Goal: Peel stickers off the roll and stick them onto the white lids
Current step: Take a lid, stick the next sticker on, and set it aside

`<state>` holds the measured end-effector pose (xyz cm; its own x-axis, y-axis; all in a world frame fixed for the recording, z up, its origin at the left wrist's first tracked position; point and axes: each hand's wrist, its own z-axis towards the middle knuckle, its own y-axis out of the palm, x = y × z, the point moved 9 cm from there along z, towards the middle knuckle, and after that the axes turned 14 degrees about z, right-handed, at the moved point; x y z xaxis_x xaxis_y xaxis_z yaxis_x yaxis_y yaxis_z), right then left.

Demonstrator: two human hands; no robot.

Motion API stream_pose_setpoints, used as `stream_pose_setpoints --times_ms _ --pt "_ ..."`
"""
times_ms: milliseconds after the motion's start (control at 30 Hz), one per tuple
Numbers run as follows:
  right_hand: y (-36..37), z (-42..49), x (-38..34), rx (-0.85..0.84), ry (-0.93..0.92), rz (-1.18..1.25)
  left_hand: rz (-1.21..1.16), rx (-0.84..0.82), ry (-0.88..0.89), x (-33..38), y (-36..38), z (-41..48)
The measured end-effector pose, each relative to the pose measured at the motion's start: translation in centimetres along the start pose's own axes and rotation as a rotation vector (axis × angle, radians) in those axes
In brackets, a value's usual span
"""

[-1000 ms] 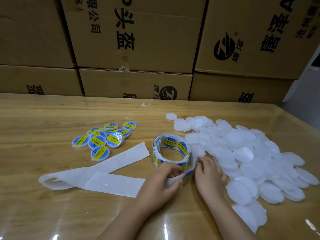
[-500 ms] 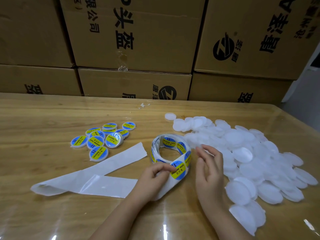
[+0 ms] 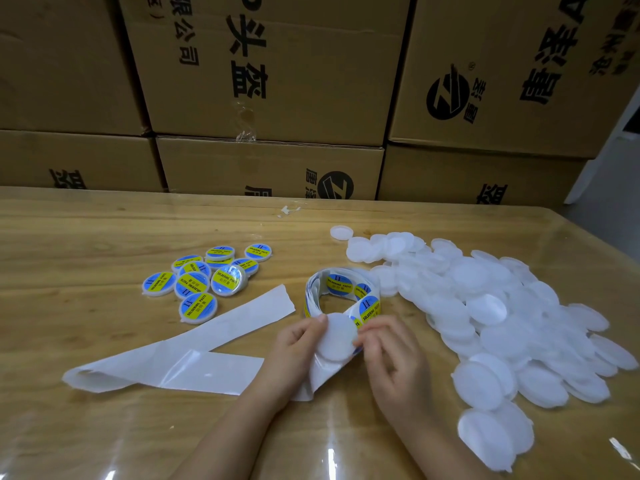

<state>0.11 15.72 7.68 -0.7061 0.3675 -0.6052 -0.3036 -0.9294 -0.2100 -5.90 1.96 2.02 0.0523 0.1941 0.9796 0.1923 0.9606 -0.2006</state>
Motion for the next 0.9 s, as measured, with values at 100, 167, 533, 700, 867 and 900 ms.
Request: stream_pose_setpoints --times_ms 100,167,533,700,867,900 --pt "-0.9 0.5 2.0 0.034 0.087 -0.130 0.012 -0.019 -0.013 -0.5 0.1 -0.1" --pt "-0.8 0.6 3.0 0.007 0.136 -0.221 0.043 -0.027 -0.027 -0.6 0.2 -0.3" --pt "-1.2 0.5 2.3 0.019 0.103 -0.352 0.111 -0.018 0.012 -0.4 0.1 -0.5" --pt "-1.9 0.2 2.3 0.062 0.140 -0.405 0.117 0.180 0.082 0.1 -2.0 -0.1" --pt "-0.6 0.3 0.8 -0.011 0.027 -0.382 0.154 0.298 0.141 0.2 -3.4 0.1" --pt "-0.2 0.3 0.6 -0.040 0.006 -0.364 0.246 0.332 0.166 0.2 -3.9 0.0"
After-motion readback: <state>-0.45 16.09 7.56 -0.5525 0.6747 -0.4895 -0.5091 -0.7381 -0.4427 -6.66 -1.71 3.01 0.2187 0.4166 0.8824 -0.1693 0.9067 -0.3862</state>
